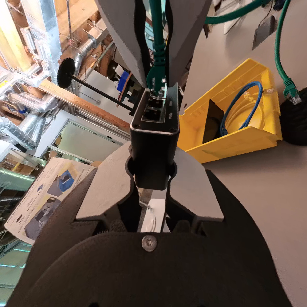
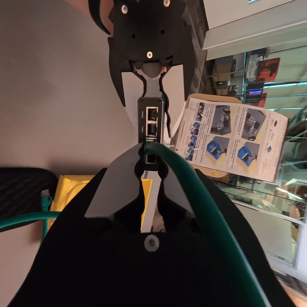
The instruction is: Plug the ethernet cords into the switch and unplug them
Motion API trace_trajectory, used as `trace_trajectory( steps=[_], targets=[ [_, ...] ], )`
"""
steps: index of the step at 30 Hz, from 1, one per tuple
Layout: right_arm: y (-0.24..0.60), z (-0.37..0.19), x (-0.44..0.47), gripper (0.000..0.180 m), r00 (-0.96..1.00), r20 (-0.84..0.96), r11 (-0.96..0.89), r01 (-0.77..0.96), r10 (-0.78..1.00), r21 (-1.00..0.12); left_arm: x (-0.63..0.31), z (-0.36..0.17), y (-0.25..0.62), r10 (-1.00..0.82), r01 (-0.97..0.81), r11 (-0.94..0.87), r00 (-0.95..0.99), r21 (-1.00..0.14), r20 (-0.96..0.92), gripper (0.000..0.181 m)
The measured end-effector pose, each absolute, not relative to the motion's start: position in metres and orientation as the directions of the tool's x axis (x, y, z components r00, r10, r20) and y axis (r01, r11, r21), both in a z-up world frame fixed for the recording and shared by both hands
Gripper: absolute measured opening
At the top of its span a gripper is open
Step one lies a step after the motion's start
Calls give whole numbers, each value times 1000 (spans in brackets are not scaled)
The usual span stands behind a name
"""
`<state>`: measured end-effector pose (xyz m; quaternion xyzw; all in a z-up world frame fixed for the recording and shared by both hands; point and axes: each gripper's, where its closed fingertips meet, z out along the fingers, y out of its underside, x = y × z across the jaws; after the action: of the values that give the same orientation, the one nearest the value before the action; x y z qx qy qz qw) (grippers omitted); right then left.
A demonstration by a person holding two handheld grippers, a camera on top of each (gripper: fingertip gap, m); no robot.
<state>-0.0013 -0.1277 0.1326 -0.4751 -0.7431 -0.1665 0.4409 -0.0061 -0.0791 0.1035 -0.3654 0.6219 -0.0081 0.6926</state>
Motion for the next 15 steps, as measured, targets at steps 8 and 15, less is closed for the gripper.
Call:
trace_trajectory(
  steps=[8, 15],
  targets=[
    [-125, 121, 5, 14, -147, 725, 410, 890, 673, -201, 0, 93, -72, -576, -431, 675, 199, -599, -793, 39],
    [-118, 110, 6, 14, -132, 656, 367, 900, 743, -234, 3, 79, -64, -602, -446, 662, 164, -603, -782, 39]
  ],
)
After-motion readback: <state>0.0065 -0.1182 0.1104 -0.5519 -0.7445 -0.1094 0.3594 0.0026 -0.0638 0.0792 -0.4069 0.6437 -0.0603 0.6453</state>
